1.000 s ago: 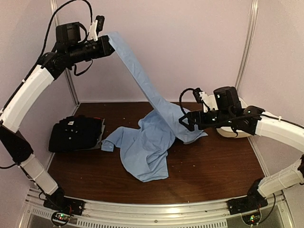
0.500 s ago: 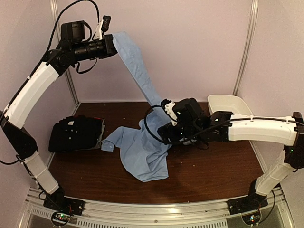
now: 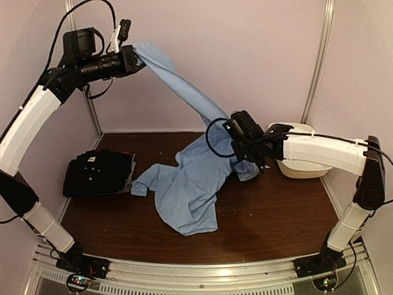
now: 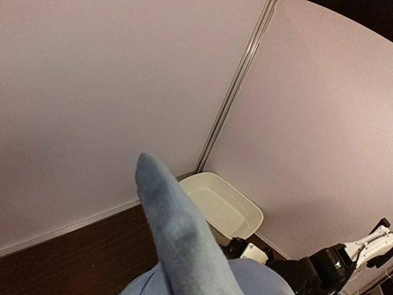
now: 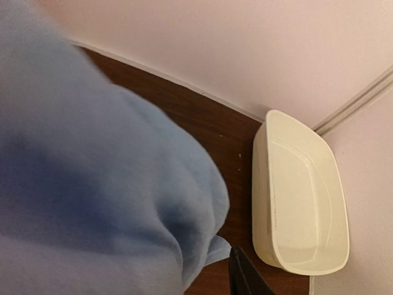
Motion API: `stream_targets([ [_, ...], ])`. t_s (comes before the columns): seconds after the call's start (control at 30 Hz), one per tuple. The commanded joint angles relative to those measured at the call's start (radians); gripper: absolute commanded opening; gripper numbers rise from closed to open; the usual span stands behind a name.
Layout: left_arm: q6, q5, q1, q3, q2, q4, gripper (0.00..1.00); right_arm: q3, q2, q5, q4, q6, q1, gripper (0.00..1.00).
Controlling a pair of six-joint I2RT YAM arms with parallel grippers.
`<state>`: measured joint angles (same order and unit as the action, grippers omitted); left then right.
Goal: Fold and stack the long sleeve shirts
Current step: Flatten out the crumpled shirt at the center of the board.
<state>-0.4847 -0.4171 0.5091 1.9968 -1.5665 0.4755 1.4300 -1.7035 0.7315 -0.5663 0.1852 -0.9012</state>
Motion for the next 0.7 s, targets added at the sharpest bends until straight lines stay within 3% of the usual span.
stream_targets([
  [0.0, 0.053, 0.01, -0.018, -0.033, 0.063, -0.043, 0.0, 0.037, 0.182, 0.025, -0.037, -0.048, 0.17, 0.28],
  [0.2, 0.081, -0.1, -0.018, -0.083, 0.107, -0.082, 0.0, 0.096, 0.287, -0.179, -0.001, -0.133, 0.336, 0.21],
  [0.37, 0.104, -0.233, 0.048, -0.228, 0.144, -0.116, 0.0, 0.049, 0.3, -0.27, -0.016, -0.153, 0.404, 0.2],
  [0.47, 0.147, -0.206, 0.111, -0.323, 0.171, -0.117, 0.0, -0.016, 0.309, -0.345, 0.0, -0.145, 0.441, 0.2],
  [0.67, 0.148, -0.094, 0.12, -0.42, 0.198, -0.12, 0.0, -0.079, 0.305, -0.408, -0.007, -0.148, 0.482, 0.16],
])
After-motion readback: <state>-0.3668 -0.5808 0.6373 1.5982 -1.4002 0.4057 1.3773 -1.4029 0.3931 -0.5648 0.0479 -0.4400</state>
